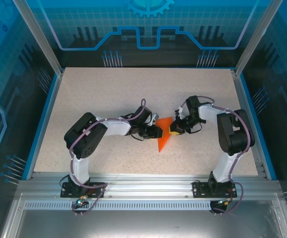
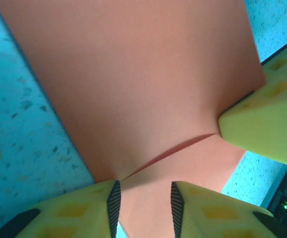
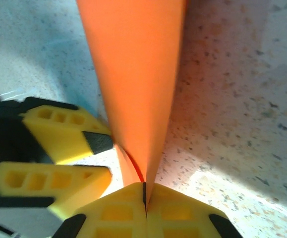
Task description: Fold a paper plane with a square sheet of paper (fold left side to right side)
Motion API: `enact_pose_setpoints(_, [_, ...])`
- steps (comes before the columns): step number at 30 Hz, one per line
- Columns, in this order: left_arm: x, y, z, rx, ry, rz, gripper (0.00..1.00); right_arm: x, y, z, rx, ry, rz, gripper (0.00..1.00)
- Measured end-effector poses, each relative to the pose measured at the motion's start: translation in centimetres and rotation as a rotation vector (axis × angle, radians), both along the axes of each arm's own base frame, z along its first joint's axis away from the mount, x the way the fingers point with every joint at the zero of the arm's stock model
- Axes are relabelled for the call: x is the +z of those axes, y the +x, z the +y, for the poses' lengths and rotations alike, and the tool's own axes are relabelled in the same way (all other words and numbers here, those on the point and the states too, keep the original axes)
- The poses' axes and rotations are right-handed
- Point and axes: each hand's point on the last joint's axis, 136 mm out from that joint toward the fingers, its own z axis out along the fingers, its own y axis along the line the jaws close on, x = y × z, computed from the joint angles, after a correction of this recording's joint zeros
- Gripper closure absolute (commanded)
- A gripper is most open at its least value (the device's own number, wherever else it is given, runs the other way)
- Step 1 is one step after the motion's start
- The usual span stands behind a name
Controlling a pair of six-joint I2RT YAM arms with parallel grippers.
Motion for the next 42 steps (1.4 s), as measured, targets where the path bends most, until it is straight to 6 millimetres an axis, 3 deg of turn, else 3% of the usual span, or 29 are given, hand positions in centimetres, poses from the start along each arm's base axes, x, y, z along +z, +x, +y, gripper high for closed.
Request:
enact_pose_setpoints(4, [2.7, -0.7, 0.5, -0.018, 0.072, -0.114, 0.51, -0.2, -0.2, -0.2, -0.014, -0.027, 0.014, 0.97])
enact_pose_setpoints(9, [5.2, -4.1, -1.4, -0.131, 0.164, -0.255, 0.47, -0.2, -0.5, 0.0, -0.015, -0.041, 0.029, 0.97])
enact_pose_setpoints(13, [4.2, -5.7, -2.3, -0.189, 0.267, -0.290, 0.45, -0.2, -0.6, 0.1, -0.025, -0.042, 0.042, 0.97])
enact_pose_setpoints(24, [0.5, -4.3, -2.1, -0.205, 0.479, -0.319, 0.44, -0.1, -0.5, 0.2, -0.052, -0.041, 0.065, 0.97])
enact_pose_setpoints(33, [-0.9, -3.8, -1.5, -0.202, 0.602, -0.341, 0.49, -0.2, -0.4, 0.1, -0.058, -0.053, 0.065, 0.97])
enact_pose_setpoints(42, [-0.9, -3.9, -1.5, -0.205, 0.638, -0.358, 0.57, -0.1, -0.1, 0.2, -0.063, -0.057, 0.058, 0.97])
